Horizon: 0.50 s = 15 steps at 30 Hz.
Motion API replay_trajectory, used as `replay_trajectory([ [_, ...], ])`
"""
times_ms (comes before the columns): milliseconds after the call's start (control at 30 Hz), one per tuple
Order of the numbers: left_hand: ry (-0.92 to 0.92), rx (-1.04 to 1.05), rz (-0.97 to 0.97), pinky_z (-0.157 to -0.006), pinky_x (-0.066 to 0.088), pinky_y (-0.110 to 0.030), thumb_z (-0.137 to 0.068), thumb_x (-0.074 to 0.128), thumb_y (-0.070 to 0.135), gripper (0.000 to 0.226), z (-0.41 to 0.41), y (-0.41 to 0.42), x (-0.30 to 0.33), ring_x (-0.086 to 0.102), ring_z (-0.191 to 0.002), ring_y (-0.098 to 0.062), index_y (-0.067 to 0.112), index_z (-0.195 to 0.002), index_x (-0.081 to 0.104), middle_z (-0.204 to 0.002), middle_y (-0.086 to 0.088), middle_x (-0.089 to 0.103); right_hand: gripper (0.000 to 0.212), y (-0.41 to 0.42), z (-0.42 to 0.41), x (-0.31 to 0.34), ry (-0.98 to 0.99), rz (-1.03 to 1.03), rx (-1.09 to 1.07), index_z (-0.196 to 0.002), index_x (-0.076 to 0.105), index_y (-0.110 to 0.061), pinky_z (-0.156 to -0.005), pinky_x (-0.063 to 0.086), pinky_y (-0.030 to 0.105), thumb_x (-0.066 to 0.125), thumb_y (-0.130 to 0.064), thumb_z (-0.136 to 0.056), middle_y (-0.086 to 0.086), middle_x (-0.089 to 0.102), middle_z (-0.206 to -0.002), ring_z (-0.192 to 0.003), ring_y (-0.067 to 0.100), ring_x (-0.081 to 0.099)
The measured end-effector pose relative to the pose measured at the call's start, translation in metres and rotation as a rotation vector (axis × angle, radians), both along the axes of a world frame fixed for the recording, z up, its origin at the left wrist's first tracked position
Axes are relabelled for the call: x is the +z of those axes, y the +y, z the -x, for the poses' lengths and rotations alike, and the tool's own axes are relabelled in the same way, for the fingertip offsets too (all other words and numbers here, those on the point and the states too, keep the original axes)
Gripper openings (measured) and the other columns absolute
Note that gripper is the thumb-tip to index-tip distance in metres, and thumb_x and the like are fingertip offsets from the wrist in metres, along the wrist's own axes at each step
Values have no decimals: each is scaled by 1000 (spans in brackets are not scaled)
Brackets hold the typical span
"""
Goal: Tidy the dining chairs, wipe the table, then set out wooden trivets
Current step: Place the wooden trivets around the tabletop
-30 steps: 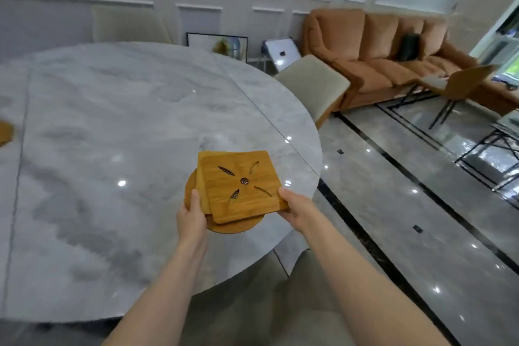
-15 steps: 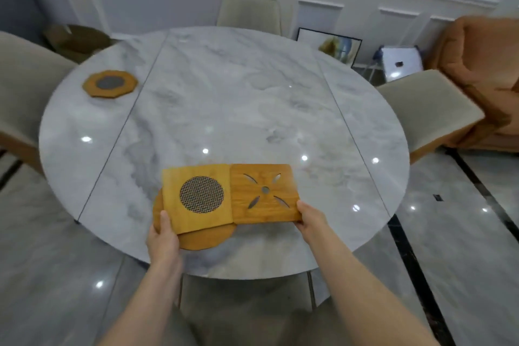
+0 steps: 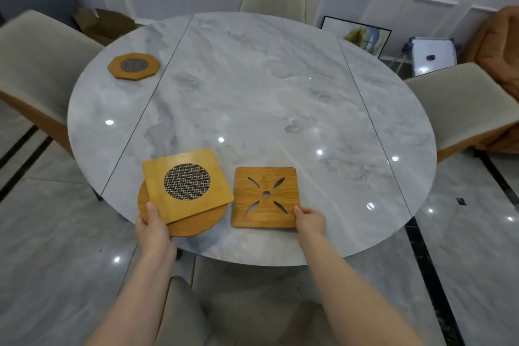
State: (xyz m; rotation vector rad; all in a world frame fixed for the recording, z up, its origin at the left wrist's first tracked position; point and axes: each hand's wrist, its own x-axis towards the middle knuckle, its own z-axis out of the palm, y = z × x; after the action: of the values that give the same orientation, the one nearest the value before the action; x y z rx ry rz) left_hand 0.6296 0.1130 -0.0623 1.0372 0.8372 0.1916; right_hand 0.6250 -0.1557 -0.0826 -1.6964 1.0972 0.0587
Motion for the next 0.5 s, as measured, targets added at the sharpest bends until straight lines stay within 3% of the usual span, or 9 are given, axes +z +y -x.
replay_trajectory([
  [100, -5, -24, 15, -84, 48, -35, -101, 41, 36, 42, 0, -2, -2, 58, -106, -20, 15, -137, 43, -119, -2, 57, 36, 1, 3, 4, 132, 442, 266, -127, 57, -16, -95, 43, 34, 56, -32, -94, 5, 57, -127, -118, 23, 51],
  [167, -10, -37, 4, -86, 47, -34, -101, 40, 34, 40, -1, -5, -4, 57, -106, -19, 16, -135, 45, -119, -2, 57, 39, 6, 5, 1, 108, 647, 450, -131, 53, -20, -102, 35, 33, 54, -34, -94, 3, 49, -136, -126, 22, 41],
  [333, -8, -67, -9, -89, 47, -34, -101, 41, 34, 38, 0, -13, -9, 57, -104, -18, 14, -133, 47, -117, -1, 57, 47, 23, 13, -19, -10, 651, 862, -145, 37, -24, -117, 12, 35, 45, -28, -99, 3, 19, -158, -147, 23, 10],
  [500, 14, -81, -19, -89, 47, -35, -100, 43, 35, 37, -1, -14, -15, 58, -106, -21, 14, -130, 49, -119, -3, 59, 49, 23, 13, -30, -11, 635, 884, -148, 30, -26, -118, 11, 36, 42, -29, -101, 3, 16, -159, -148, 24, 6],
])
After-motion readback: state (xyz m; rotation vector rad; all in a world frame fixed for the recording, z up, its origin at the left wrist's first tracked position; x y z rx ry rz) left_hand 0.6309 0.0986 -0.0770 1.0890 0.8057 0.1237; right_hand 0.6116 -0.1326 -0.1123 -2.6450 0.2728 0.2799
